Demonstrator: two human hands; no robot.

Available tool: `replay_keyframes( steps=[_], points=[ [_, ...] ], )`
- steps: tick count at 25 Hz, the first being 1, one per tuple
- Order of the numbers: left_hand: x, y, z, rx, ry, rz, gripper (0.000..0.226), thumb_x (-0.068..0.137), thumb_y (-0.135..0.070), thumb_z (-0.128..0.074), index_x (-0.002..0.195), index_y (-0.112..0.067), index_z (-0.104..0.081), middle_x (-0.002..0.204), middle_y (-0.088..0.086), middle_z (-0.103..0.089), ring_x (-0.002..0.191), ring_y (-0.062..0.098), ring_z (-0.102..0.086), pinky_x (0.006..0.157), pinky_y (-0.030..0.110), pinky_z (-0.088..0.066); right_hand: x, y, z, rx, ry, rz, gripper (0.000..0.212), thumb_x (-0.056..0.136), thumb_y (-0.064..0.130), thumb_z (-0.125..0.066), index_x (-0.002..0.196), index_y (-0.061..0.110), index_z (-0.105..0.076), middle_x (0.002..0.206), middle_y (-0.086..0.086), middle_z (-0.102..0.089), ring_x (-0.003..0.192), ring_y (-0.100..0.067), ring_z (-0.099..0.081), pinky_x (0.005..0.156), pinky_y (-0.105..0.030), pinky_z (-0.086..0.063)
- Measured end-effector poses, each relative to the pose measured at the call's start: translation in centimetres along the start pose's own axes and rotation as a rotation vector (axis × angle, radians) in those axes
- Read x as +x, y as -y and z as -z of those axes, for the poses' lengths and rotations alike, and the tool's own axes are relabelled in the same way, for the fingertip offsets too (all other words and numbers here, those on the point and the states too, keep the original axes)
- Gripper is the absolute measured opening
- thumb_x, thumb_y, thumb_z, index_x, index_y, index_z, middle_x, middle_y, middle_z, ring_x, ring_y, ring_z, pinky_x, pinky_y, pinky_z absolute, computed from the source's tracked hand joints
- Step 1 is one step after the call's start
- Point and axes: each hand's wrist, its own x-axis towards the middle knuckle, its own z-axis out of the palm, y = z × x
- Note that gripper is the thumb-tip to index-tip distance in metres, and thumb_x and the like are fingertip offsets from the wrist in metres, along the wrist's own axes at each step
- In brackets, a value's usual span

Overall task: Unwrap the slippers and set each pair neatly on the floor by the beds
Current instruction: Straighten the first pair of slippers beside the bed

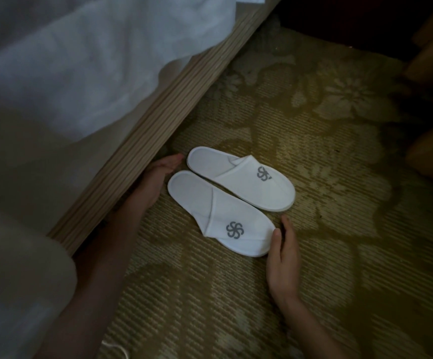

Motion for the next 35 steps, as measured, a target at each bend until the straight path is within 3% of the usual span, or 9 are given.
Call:
replay_keyframes(
  steps=[3, 5, 8, 11, 16, 21, 25, 30, 35],
  points=[
    [-0.4, 0.7, -0.7, 0.108, -0.102, -0.098, 0.039, 0.097, -0.001, -0.047, 0.136, -0.001, -0.051, 0.143, 0.013, -0.050, 0.133, 0.026, -0.046, 0.109, 0.029, -0.035, 0.0, 0.7, -0.2, 0.019, 0.006, -0.047, 0.059, 0.098, 0.058, -0.033, 0.152, 0.034, -0.028, 0.158, 0.012, -0.033, 0.144, -0.004, -0.029, 0.118, -0.044, -0.032],
    [-0.6, 1.2, -1.5, 0.264, -0.090, -0.190, 0.040, 0.097, -0.005, -0.049, 0.138, -0.006, -0.050, 0.143, 0.011, -0.050, 0.131, 0.022, -0.045, 0.102, 0.024, -0.035, 0.0, 1.7, -0.6, 0.009, 0.023, -0.020, 0.074, 0.090, 0.070, -0.039, 0.154, 0.039, -0.019, 0.162, 0.014, -0.021, 0.148, -0.004, -0.020, 0.122, -0.042, -0.025],
    [-1.2, 2.7, -2.3, 0.340, -0.068, -0.256, 0.045, 0.094, -0.006, -0.056, 0.138, -0.010, -0.050, 0.139, 0.012, -0.052, 0.123, 0.018, -0.048, 0.098, 0.027, -0.038, -0.6, 2.5, -1.5, -0.078, 0.081, 0.027, 0.102, 0.072, 0.083, -0.054, 0.154, 0.044, -0.007, 0.165, 0.019, -0.003, 0.151, -0.006, -0.006, 0.122, -0.038, -0.017],
    [-1.6, 4.3, -2.4, 0.361, -0.116, -0.315, 0.045, 0.092, -0.003, -0.057, 0.137, -0.009, -0.051, 0.137, 0.012, -0.054, 0.120, 0.017, -0.049, 0.098, 0.028, -0.038, -1.3, 2.0, -2.1, -0.116, 0.077, 0.084, 0.116, 0.065, 0.082, -0.062, 0.156, 0.039, -0.004, 0.165, 0.017, 0.001, 0.152, -0.005, 0.000, 0.123, -0.048, -0.015],
    [-1.1, 5.0, -2.7, 0.416, -0.180, -0.373, 0.044, 0.089, 0.004, -0.057, 0.133, -0.002, -0.055, 0.136, 0.014, -0.056, 0.127, 0.027, -0.051, 0.102, 0.028, -0.036, -1.2, 1.1, -2.3, -0.171, 0.064, 0.178, 0.110, 0.069, 0.072, -0.068, 0.154, 0.036, -0.007, 0.164, 0.012, -0.004, 0.151, -0.003, 0.003, 0.124, -0.049, -0.010],
    [-1.6, 4.4, -2.9, 0.378, -0.170, -0.351, 0.045, 0.091, 0.004, -0.054, 0.135, -0.006, -0.053, 0.138, 0.011, -0.054, 0.123, 0.016, -0.049, 0.101, 0.027, -0.036, -0.7, 1.3, -2.4, -0.147, 0.054, 0.167, 0.108, 0.070, 0.065, -0.072, 0.152, 0.036, -0.008, 0.163, 0.011, -0.011, 0.150, -0.006, -0.003, 0.123, -0.047, -0.015],
    [-1.7, 3.6, -3.4, 0.332, -0.162, -0.335, 0.046, 0.092, 0.006, -0.051, 0.136, -0.004, -0.052, 0.140, 0.010, -0.053, 0.124, 0.014, -0.047, 0.100, 0.023, -0.036, 0.2, 1.0, -2.1, -0.147, 0.062, 0.132, 0.114, 0.069, 0.057, -0.079, 0.157, 0.023, -0.014, 0.165, 0.006, -0.011, 0.151, -0.010, -0.005, 0.123, -0.043, -0.016],
    [-1.9, 3.2, -4.1, 0.327, -0.168, -0.337, 0.046, 0.092, 0.009, -0.049, 0.136, -0.001, -0.051, 0.142, 0.011, -0.051, 0.123, 0.012, -0.045, 0.097, 0.015, -0.033, 0.4, 1.0, -2.0, -0.149, 0.066, 0.117, 0.115, 0.068, 0.057, -0.079, 0.157, 0.021, -0.016, 0.165, 0.003, -0.012, 0.152, -0.014, -0.007, 0.123, -0.046, -0.018],
    [-1.9, 3.5, -3.8, 0.347, -0.156, -0.338, 0.047, 0.092, 0.007, -0.048, 0.138, -0.004, -0.050, 0.144, 0.011, -0.050, 0.131, 0.021, -0.046, 0.108, 0.027, -0.034, 0.3, 0.9, -1.9, -0.132, 0.063, 0.095, 0.119, 0.066, 0.060, -0.079, 0.157, 0.022, -0.011, 0.164, 0.009, -0.010, 0.152, -0.009, -0.005, 0.124, -0.042, -0.016]
  ],
)
